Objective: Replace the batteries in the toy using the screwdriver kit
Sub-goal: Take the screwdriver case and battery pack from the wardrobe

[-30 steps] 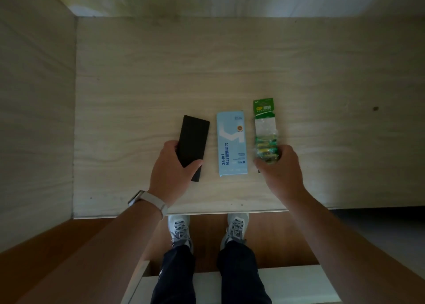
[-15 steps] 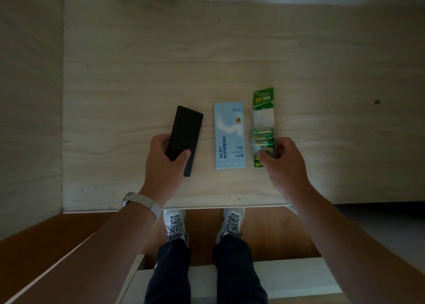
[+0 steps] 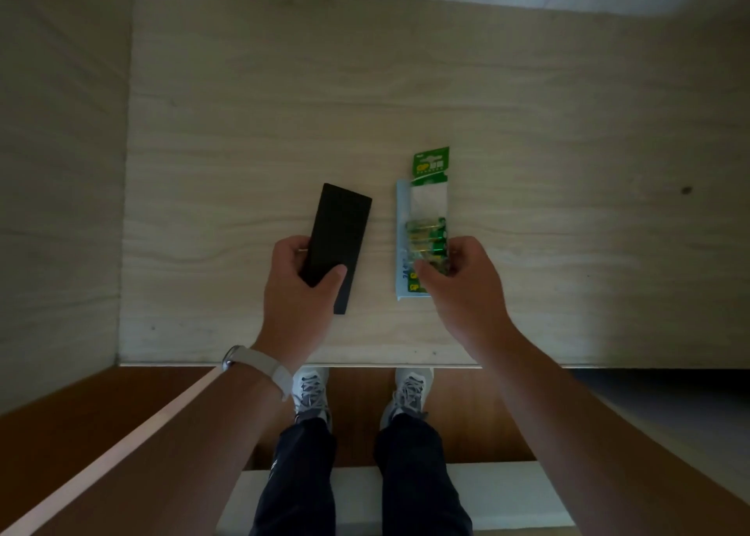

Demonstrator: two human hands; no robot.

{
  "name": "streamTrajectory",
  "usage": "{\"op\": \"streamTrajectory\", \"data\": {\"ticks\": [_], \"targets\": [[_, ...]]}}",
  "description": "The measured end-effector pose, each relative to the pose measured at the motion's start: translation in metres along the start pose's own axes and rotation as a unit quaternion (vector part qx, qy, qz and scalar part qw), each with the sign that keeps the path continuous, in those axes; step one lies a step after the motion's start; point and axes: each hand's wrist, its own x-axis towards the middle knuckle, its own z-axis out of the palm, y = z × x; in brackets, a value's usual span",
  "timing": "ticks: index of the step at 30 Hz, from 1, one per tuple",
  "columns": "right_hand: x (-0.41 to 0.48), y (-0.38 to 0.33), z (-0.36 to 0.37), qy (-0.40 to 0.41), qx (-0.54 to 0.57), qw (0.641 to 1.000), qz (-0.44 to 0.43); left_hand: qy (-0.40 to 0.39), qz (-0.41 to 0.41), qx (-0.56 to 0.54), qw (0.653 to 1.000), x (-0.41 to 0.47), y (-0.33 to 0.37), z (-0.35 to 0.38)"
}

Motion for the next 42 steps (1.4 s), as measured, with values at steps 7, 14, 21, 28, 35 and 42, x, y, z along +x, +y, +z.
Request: {"op": "streamTrajectory", "data": {"ticks": [7,14,21,28,35,42], "targets": [[0.000,-0.002,0.005,0.005,-0.030,0.999,-0.011,-0.014,-0.008,0.001,1.000,-0.009,-0.001,0.000],[-0.004,0.000,0.001,0.031,-0.087,0.996,-0.015,-0.010,-0.008,-0.007,1.000,-0.012,-0.001,-0.001],[-0.009,0.002,0.011,0.015,-0.130,0.991,0.030,-0.011,-0.001,-0.014,1.000,-0.003,0.003,-0.007],[-0.010,-0.003,0.031,0.064,-0.243,0.967,0.035,-0.004,-0.012,-0.041,0.999,-0.006,0.001,-0.007],[-0.010,-0.004,0.030,0.100,-0.267,0.959,0.003,-0.004,-0.017,-0.039,0.999,-0.010,0.000,-0.010],[-0.002,0.000,0.012,0.040,-0.140,0.989,0.028,-0.006,-0.016,-0.040,0.999,-0.011,-0.001,-0.014]]}}
